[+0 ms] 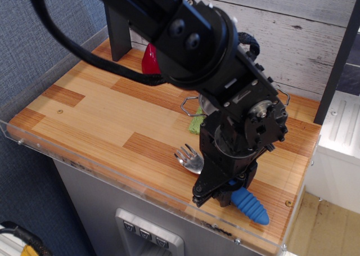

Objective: Move the fork to the bottom-right corner of the counter.

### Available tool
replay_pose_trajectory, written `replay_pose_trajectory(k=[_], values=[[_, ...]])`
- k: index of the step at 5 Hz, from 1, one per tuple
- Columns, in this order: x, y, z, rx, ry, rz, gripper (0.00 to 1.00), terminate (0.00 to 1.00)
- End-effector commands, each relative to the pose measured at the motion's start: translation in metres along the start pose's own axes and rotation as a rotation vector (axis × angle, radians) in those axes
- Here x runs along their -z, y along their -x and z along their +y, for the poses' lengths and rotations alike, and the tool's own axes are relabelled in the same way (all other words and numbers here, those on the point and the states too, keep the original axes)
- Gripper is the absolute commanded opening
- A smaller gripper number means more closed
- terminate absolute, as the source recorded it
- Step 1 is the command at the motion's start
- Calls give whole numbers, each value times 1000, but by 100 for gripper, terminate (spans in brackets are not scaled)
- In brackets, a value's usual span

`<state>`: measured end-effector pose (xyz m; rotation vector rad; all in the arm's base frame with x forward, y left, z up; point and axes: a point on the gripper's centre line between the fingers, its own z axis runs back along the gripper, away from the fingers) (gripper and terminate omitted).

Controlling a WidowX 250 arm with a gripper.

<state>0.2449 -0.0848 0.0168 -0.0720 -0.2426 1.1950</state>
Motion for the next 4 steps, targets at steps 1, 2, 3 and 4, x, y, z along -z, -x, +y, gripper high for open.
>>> replay_pose_trajectory(k=[1,2,3,4], values=[[-5,7,5,7,17,3,0,0],[-1,7,4,1,10,-7,0,0],[1,6,4,4,11,-9,0,0],[-1,5,4,18,27,2,100,0]])
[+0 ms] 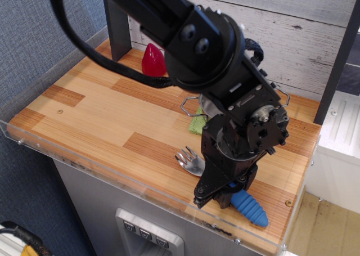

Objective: Move the fork to the bottom-right corner of the counter.

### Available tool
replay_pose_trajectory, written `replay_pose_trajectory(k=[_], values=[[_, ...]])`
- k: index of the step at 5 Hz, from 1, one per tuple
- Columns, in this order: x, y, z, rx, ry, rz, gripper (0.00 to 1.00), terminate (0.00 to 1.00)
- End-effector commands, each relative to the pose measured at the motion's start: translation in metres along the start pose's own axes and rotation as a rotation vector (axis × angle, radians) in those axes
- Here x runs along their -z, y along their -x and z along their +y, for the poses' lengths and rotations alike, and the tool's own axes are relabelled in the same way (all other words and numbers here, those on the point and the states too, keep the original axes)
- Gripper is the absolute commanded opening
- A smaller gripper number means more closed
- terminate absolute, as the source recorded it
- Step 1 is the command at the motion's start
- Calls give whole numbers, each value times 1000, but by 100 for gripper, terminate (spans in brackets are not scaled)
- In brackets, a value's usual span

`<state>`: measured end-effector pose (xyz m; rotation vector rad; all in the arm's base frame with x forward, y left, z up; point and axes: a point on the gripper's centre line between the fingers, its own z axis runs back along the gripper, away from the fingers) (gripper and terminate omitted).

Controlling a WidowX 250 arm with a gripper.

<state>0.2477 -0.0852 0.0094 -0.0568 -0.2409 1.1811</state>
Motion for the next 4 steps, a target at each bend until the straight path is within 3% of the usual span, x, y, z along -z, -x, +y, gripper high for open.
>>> replay_pose_trajectory(k=[1,3,4], values=[[-16,1,4,18,50,15,100,0],[-35,-7,2,59,65,-7,100,0],[-55,-14,-2,161,74,-37,100,0]])
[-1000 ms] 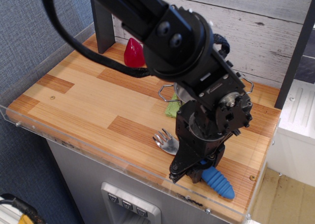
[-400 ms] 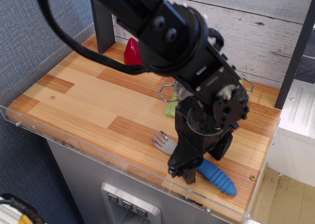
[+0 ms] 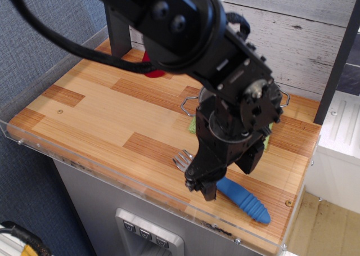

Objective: Move the fork to the bottom-right corner of the counter.

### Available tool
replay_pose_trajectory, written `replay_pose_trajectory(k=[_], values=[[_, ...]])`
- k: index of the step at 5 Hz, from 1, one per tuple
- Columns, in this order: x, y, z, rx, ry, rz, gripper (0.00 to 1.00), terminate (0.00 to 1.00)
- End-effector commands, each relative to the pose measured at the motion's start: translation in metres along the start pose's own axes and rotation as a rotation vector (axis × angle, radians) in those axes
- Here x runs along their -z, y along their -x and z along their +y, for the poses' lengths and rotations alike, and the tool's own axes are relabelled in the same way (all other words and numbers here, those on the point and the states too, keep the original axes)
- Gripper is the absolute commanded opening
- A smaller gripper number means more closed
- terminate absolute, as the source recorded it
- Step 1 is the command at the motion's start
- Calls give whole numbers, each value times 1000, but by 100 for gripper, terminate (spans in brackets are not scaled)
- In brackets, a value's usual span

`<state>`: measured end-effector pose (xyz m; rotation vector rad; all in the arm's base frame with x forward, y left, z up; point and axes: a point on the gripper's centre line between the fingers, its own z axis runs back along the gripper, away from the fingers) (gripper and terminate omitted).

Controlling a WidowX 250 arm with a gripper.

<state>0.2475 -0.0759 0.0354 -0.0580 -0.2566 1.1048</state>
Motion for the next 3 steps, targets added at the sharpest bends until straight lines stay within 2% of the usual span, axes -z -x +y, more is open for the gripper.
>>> replay_pose_trajectory(k=[1,2,3], values=[[-44,-11,-4,295,-9,-76,100,0],[-46,-15,-9,562,-39,-56,100,0],[-41,-22,-5,804,14,-19,100,100]])
